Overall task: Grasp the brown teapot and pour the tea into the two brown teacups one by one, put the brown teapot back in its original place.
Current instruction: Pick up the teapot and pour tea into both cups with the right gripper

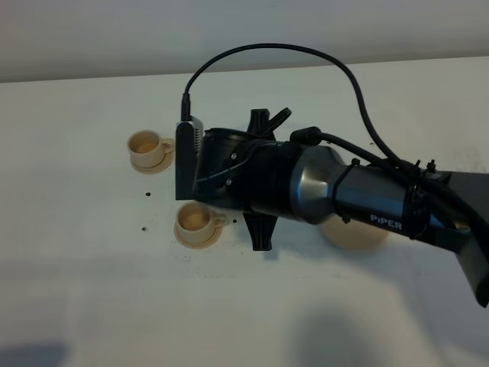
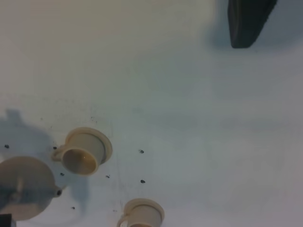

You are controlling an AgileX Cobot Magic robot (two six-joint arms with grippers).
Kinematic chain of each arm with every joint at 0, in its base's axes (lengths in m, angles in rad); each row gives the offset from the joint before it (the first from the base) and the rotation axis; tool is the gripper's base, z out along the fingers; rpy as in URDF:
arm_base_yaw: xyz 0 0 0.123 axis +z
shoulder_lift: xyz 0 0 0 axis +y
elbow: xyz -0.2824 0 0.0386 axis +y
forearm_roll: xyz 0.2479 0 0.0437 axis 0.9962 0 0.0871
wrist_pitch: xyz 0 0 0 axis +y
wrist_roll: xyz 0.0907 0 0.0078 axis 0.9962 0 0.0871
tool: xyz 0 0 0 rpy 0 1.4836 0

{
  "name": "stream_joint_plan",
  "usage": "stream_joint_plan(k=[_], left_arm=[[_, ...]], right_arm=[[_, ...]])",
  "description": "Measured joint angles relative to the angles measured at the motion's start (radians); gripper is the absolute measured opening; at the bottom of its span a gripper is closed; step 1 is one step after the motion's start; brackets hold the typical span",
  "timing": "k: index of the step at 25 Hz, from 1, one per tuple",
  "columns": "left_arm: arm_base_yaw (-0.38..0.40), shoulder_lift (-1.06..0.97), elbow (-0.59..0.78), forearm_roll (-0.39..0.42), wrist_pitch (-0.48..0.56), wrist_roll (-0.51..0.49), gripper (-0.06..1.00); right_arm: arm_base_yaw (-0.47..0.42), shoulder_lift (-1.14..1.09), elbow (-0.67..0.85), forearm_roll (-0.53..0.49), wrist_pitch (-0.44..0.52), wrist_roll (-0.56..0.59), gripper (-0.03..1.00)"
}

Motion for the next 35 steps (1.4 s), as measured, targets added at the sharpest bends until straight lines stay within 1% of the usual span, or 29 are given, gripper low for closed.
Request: stream_joint_plan(k=[6, 13, 18, 29, 35], left_arm=[[0.0, 0.0, 0.0, 0.0, 0.0, 0.0, 0.55], [0.0, 0.0, 0.0, 0.0, 0.0, 0.0, 0.55], [0.0, 0.0, 0.0, 0.0, 0.0, 0.0, 0.55], [0.0, 0.0, 0.0, 0.0, 0.0, 0.0, 0.55], [0.0, 0.0, 0.0, 0.0, 0.0, 0.0, 0.55]], right_arm=[[0.02, 0.029, 0.0, -0.061, 0.002, 0.004, 0.11], [0.026, 0.041, 0.0, -0.09, 0.003, 0.008, 0.11], [0.036, 0.041, 0.0, -0.136, 0.012, 0.016, 0.11], [0.053, 0.041, 0.0, -0.163, 0.058, 0.017, 0.11], [0.077, 0.041, 0.0, -0.163, 0.059, 0.011, 0.11]])
